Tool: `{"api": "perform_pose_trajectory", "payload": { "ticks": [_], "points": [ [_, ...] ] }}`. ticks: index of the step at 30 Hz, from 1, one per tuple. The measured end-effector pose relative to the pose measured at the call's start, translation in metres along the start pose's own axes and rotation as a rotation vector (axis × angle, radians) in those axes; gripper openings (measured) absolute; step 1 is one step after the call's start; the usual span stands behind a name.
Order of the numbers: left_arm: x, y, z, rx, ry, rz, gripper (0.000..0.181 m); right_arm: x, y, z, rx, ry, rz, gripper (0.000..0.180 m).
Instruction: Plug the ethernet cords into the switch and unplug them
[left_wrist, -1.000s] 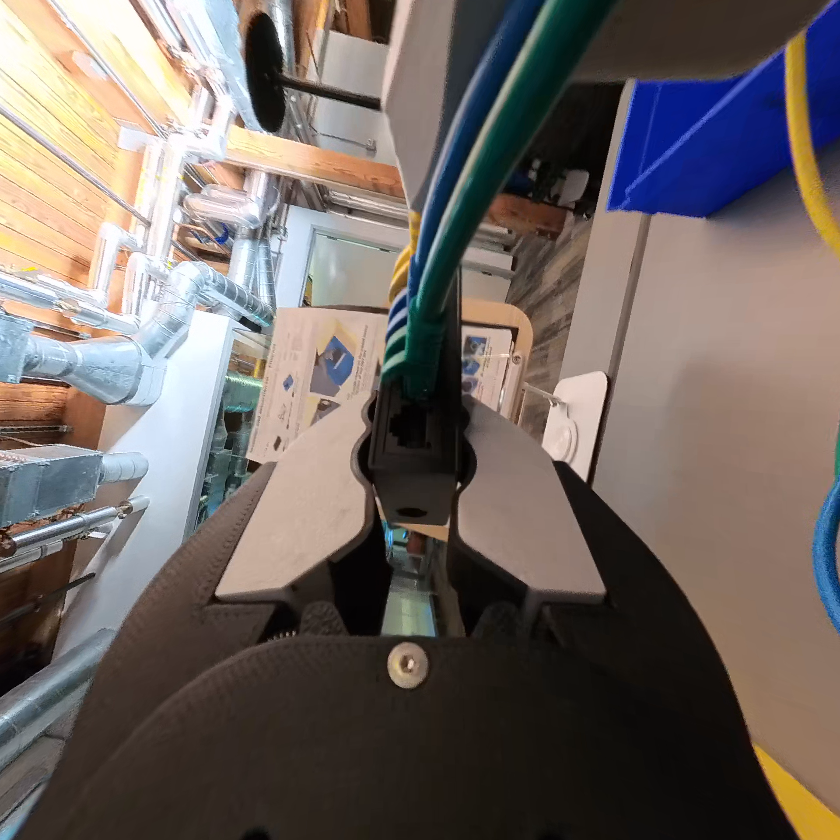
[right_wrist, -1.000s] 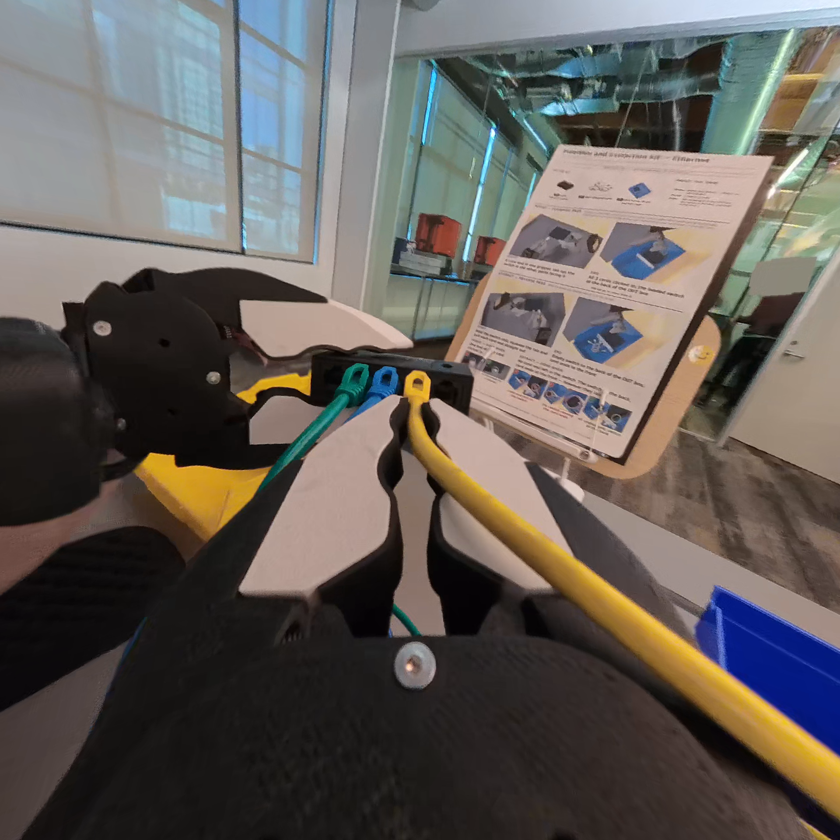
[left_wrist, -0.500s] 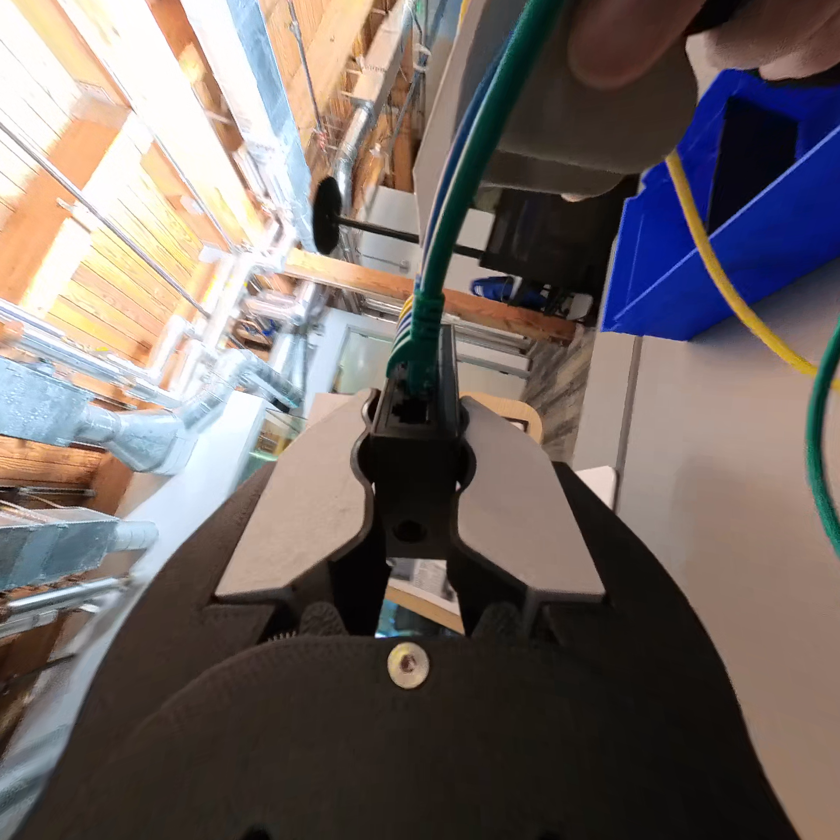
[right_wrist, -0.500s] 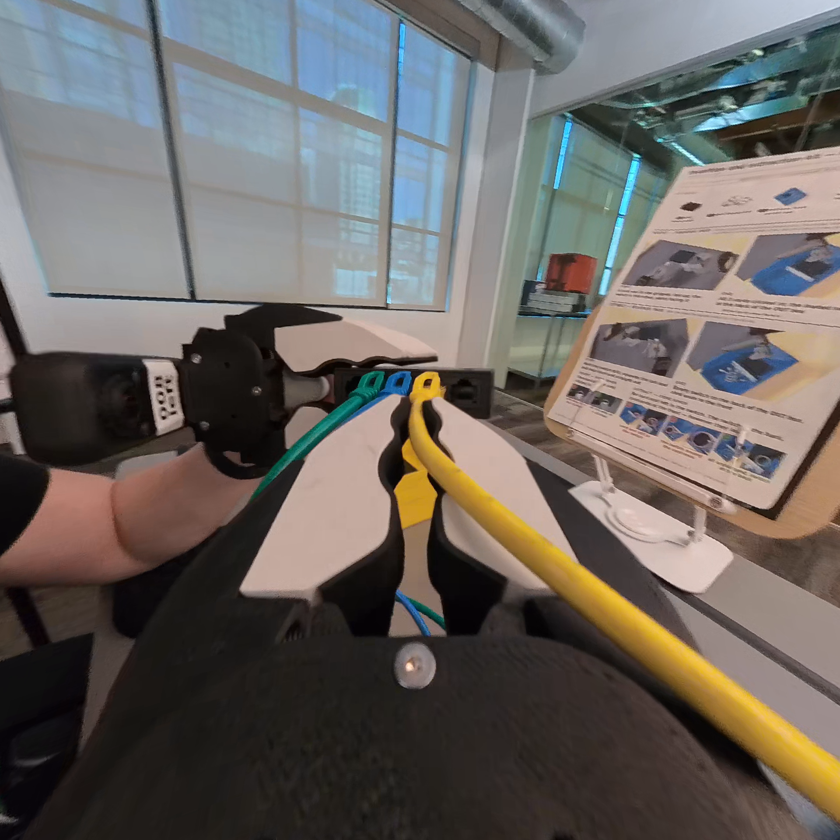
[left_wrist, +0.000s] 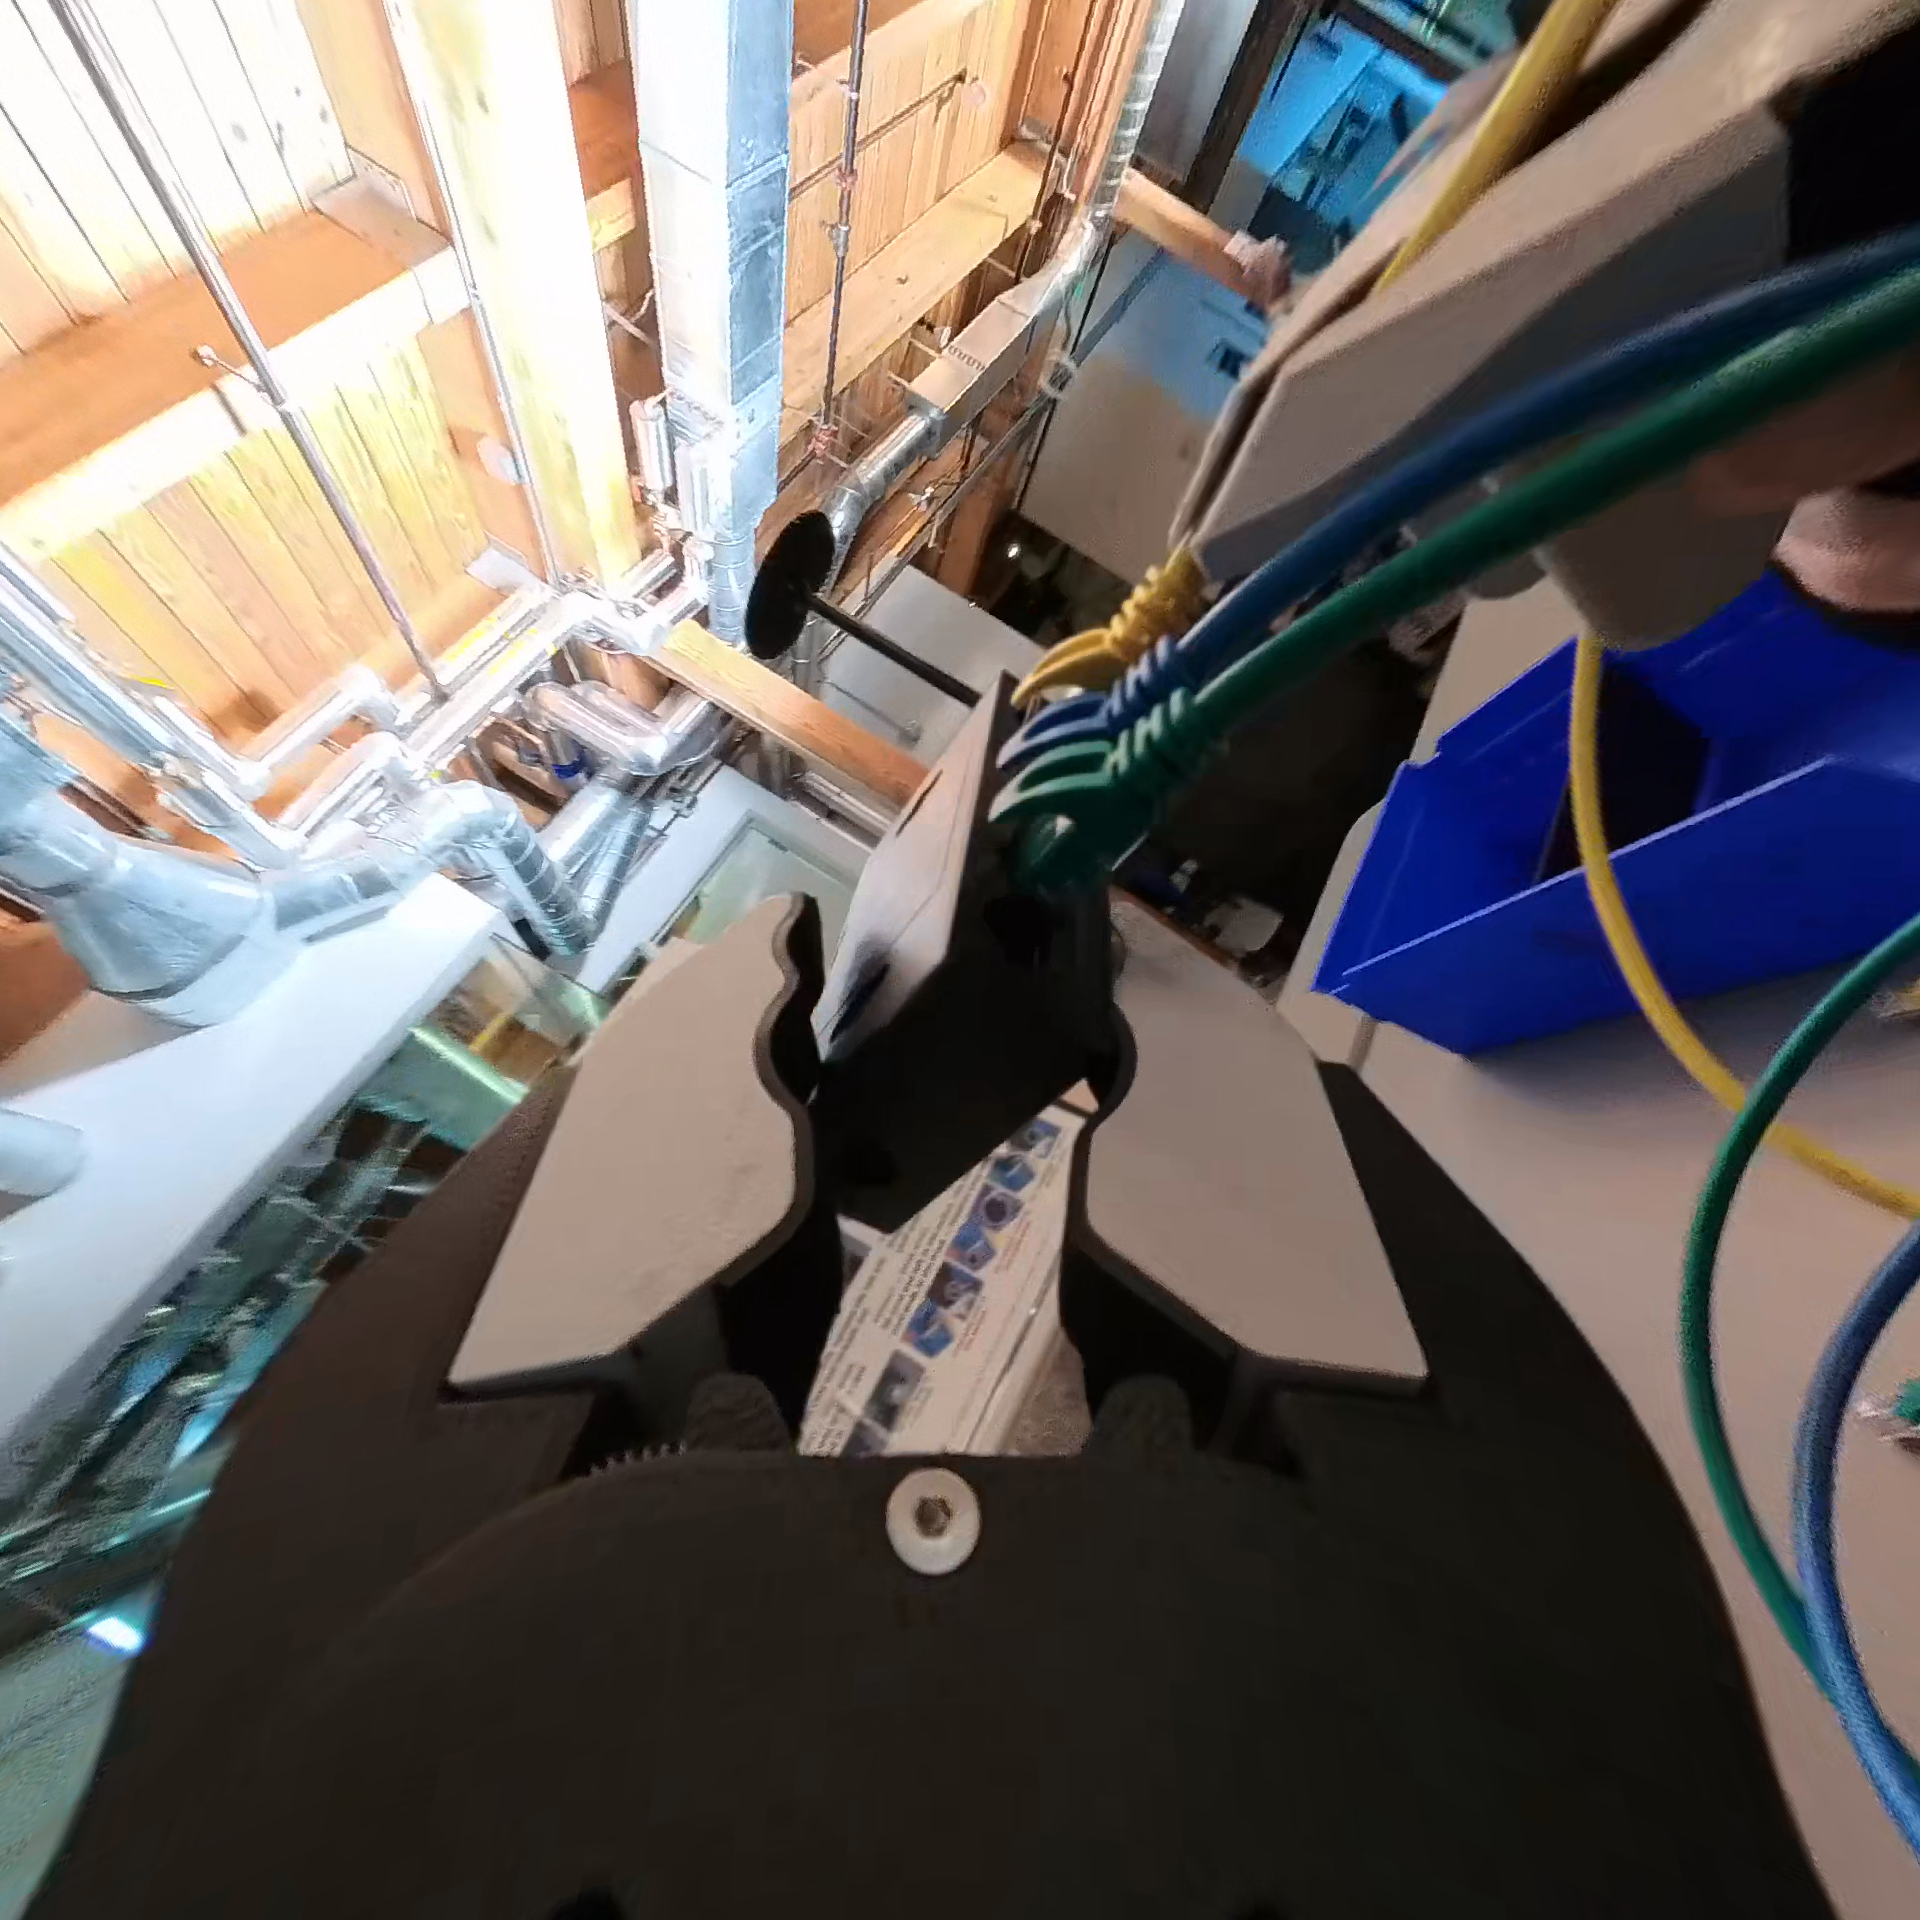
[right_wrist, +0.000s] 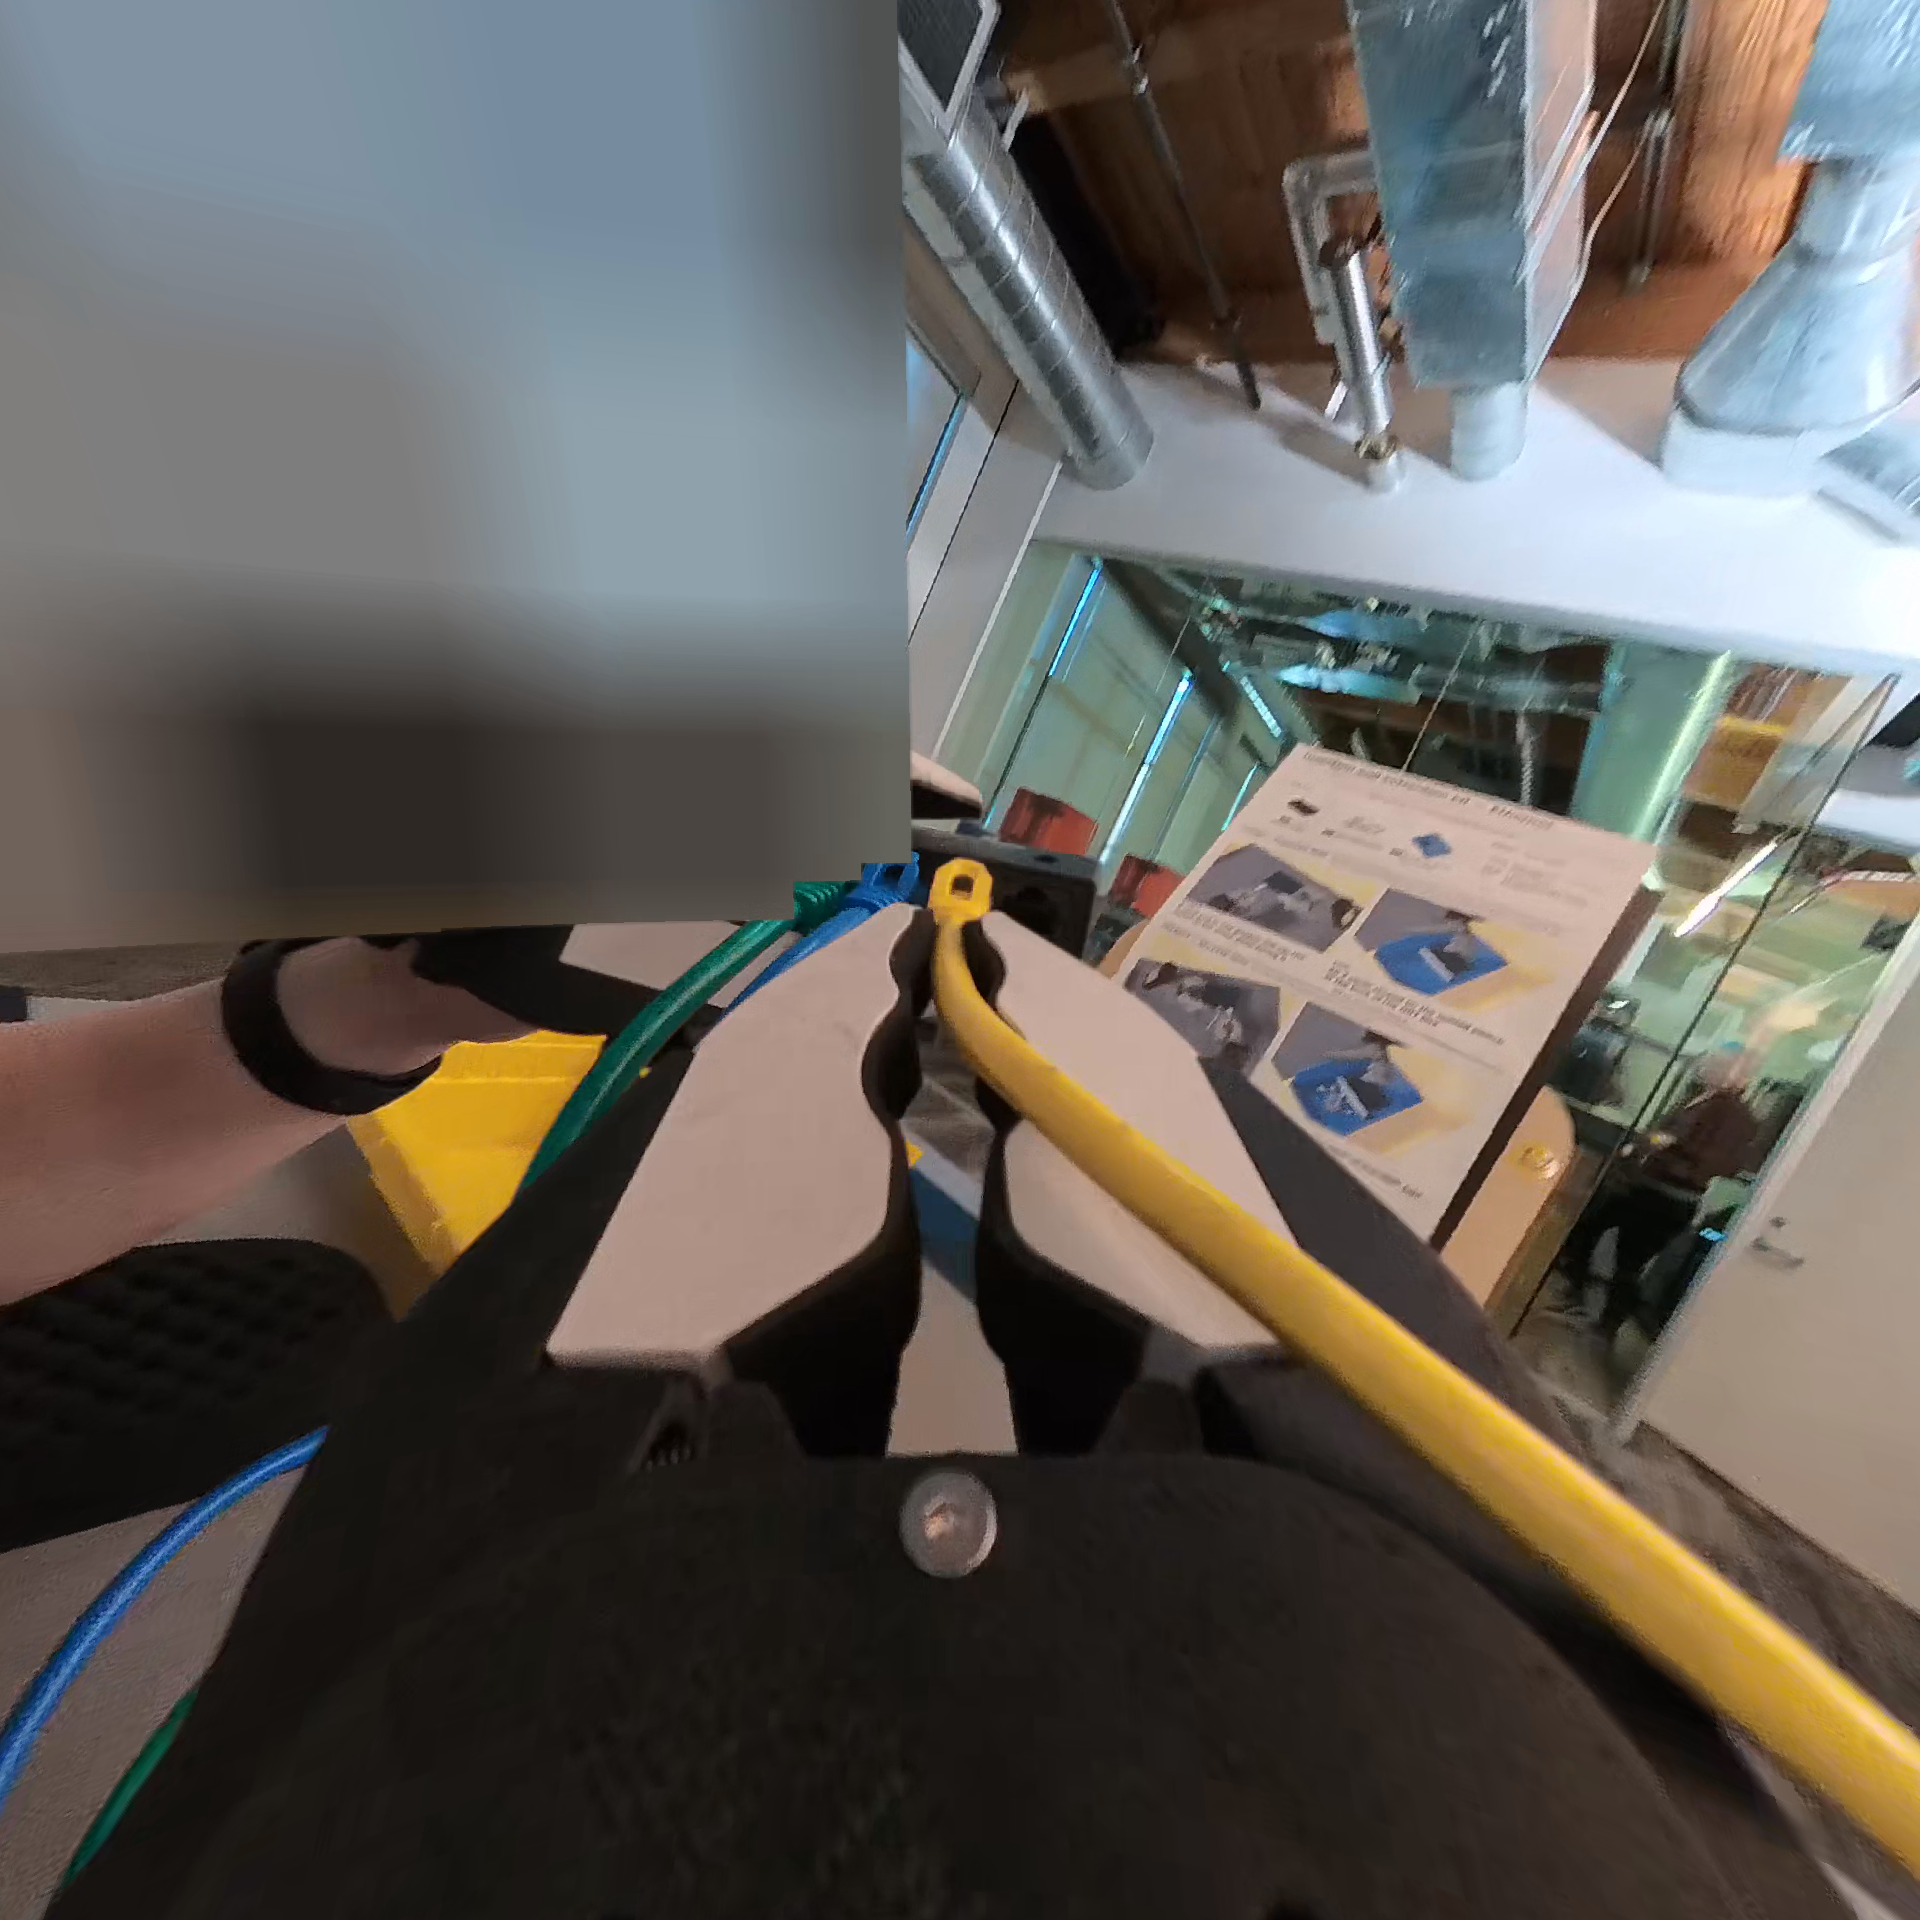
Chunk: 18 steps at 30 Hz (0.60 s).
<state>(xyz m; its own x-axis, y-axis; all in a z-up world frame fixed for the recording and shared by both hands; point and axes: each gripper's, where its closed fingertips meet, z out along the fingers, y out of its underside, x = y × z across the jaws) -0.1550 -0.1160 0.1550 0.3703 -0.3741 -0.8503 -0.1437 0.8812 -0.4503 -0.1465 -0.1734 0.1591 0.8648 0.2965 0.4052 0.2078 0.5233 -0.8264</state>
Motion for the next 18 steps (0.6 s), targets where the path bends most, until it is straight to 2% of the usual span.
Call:
{"api": "perform_pose_trajectory", "payload": {
  "ticks": [8,18],
  "points": [
    [-0.007,-0.018,-0.007,0.049,-0.016,-0.047,0.059,-0.01,-0.014,-0.007,0.079,0.036,-0.109,0.006],
    [-0.008,-0.056,-0.022,0.137,0.039,-0.153,0.071,-0.029,-0.036,-0.025,0.274,0.055,-0.229,0.005]
  ]
}}
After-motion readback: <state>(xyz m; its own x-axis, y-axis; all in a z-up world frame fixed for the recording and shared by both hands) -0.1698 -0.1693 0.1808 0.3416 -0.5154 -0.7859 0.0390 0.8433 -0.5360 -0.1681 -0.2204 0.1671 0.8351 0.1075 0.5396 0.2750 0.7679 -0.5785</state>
